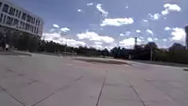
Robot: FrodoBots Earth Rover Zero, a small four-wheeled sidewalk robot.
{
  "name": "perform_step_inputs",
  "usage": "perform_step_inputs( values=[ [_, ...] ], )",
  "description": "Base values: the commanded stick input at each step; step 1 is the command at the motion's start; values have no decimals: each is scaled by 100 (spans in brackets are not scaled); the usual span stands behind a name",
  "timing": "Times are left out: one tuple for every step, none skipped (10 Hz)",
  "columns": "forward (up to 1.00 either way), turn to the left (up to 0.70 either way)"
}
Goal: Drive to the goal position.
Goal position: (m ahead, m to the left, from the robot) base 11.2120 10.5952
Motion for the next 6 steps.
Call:
perform_step_inputs(
  values=[
    [70, 0],
    [70, 0],
    [70, 0],
    [70, 0],
    [70, 0],
    [70, 0]
  ],
)
